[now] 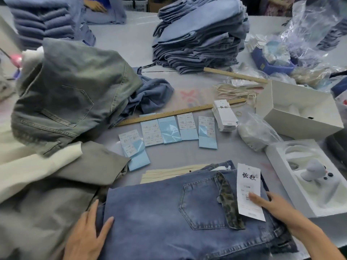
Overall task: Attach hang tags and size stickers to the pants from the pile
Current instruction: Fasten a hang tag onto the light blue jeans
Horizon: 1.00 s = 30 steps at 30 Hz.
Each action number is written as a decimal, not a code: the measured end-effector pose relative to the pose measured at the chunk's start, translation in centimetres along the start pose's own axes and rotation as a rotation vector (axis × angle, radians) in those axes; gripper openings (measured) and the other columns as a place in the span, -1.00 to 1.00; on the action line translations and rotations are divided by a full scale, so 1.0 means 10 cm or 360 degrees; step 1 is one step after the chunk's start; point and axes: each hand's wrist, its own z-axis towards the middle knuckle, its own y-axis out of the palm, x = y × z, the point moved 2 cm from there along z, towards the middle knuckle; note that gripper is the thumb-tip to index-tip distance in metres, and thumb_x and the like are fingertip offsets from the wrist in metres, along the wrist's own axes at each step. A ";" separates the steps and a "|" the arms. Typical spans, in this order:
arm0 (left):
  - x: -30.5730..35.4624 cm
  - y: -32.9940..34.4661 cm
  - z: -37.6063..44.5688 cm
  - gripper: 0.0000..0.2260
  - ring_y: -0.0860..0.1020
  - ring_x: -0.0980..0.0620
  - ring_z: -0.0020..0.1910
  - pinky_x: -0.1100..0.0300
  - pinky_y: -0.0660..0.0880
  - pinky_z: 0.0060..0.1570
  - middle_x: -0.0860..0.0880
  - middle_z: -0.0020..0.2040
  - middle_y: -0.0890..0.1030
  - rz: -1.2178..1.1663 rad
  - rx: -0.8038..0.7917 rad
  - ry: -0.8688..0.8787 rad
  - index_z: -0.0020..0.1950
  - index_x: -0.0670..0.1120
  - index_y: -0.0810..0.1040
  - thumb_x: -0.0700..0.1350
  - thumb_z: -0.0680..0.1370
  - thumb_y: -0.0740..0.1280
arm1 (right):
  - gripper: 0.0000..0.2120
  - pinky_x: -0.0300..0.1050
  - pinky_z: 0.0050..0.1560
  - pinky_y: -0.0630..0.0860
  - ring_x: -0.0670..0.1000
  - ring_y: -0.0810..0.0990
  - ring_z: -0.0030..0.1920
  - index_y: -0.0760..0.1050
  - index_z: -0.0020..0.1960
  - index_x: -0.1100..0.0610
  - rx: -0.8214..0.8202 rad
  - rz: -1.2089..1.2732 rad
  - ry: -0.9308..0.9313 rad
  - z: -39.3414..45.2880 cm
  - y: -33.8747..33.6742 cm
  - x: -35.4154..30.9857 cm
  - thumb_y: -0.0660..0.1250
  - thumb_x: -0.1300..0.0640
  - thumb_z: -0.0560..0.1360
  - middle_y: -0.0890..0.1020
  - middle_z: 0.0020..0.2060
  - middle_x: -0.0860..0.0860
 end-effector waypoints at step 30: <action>0.13 0.16 -0.34 -0.01 0.63 0.02 0.12 0.07 0.54 0.05 0.04 0.17 0.67 -0.0965 -0.0241 -0.0428 0.37 -0.02 0.48 0.40 0.07 0.63 | 0.00 0.02 0.36 0.46 0.08 0.40 0.41 0.19 0.49 0.01 0.0200 -0.0899 -0.0770 -0.31 0.04 -0.17 0.52 -0.39 0.25 0.15 0.45 -0.04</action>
